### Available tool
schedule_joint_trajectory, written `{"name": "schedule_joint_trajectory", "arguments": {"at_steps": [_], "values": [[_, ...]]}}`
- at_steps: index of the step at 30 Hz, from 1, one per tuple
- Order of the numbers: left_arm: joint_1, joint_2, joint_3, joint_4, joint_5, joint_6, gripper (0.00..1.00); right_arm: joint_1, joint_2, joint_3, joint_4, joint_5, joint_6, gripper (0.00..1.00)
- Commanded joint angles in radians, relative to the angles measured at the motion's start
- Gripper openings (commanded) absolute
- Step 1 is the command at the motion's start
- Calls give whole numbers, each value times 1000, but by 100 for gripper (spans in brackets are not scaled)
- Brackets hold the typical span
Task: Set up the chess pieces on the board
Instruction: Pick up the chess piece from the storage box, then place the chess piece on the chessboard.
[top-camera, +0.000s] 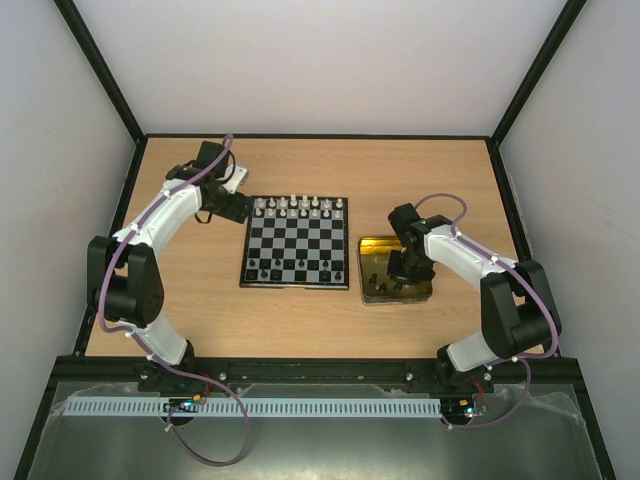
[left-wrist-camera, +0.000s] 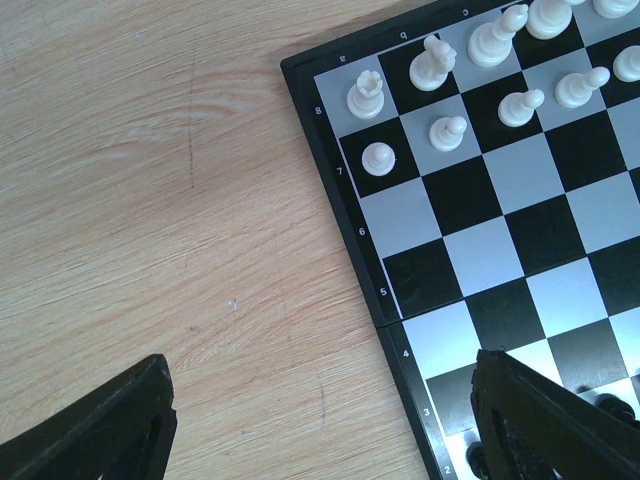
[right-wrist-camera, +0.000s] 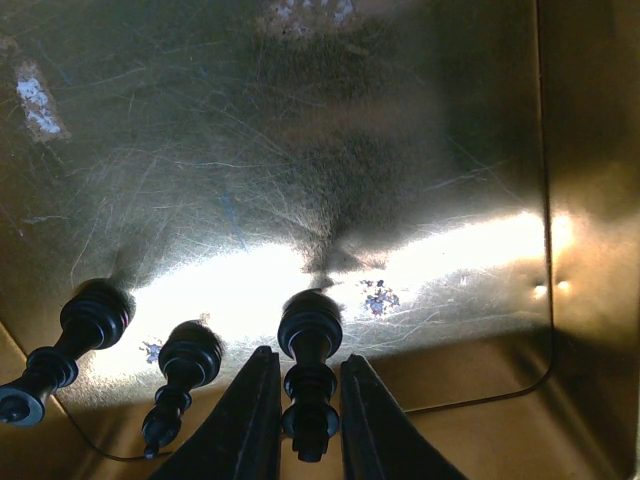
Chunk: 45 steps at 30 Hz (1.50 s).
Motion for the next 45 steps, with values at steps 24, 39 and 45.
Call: {"name": "schedule_joint_trajectory", "arguments": {"at_steps": [24,39,45], "values": [[-4,23,39,-17,2,-1,82,33,-9,319,-257,90,-12,8],[-3,19,42,-15,-6,-1,81,346,228,667,-313,84,68,8],[3,17,41,-11,-9,-3,82,425,341,808,-350,102,52,8]]}}
